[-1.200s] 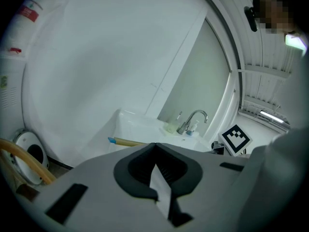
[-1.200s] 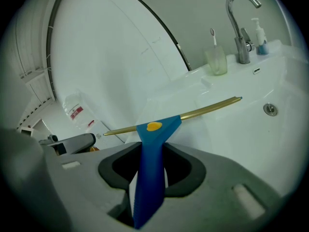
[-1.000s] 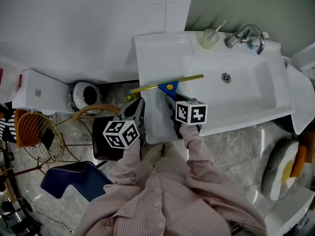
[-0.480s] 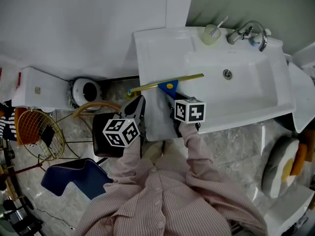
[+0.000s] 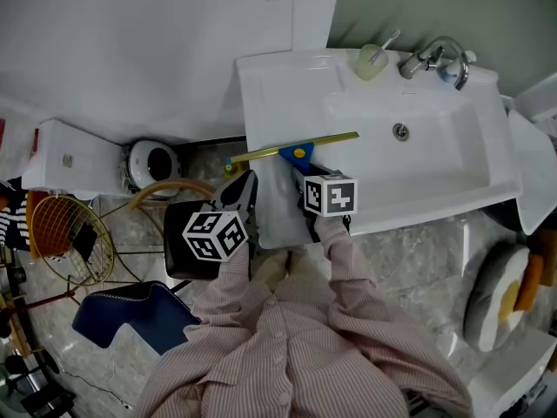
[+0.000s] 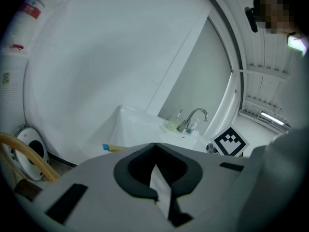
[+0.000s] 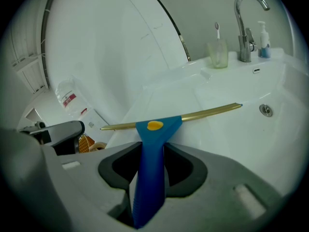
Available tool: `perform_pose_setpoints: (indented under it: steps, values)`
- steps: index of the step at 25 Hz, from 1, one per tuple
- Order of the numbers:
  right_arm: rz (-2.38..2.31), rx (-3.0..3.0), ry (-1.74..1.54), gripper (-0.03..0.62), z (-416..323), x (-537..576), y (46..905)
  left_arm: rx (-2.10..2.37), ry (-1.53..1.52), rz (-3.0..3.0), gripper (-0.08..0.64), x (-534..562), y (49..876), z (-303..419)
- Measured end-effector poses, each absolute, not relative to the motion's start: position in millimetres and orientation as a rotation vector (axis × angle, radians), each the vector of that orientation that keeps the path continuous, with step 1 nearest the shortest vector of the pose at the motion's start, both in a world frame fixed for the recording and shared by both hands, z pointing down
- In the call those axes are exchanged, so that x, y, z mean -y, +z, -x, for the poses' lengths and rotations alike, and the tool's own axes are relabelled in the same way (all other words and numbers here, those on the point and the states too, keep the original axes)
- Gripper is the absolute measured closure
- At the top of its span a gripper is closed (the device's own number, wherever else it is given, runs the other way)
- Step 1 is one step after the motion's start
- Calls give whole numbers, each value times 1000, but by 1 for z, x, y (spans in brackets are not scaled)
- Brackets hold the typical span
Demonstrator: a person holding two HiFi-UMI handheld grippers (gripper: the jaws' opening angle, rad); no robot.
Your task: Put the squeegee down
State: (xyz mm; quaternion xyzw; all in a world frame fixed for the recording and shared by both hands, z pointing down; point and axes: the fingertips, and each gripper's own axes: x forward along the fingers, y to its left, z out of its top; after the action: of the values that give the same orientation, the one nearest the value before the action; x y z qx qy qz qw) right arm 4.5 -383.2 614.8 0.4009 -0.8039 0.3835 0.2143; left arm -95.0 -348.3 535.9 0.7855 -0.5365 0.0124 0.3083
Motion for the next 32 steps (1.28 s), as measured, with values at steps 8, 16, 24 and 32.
perform_pose_setpoints:
  steps: [8, 16, 24, 32]
  values:
    - [-1157, 2247, 999, 440, -7, 383, 609, 1413, 22, -2105, 561, 347, 526, 91]
    - [-1246, 2296, 940, 439, -16, 381, 591, 1400, 11, -2149, 561, 347, 515, 83]
    - [-1362, 2403, 840, 459, -30, 382, 552, 1375, -1, -2246, 561, 349, 490, 72]
    - [-1360, 2491, 751, 545, -38, 373, 520, 1327, 19, -2368, 561, 343, 465, 57]
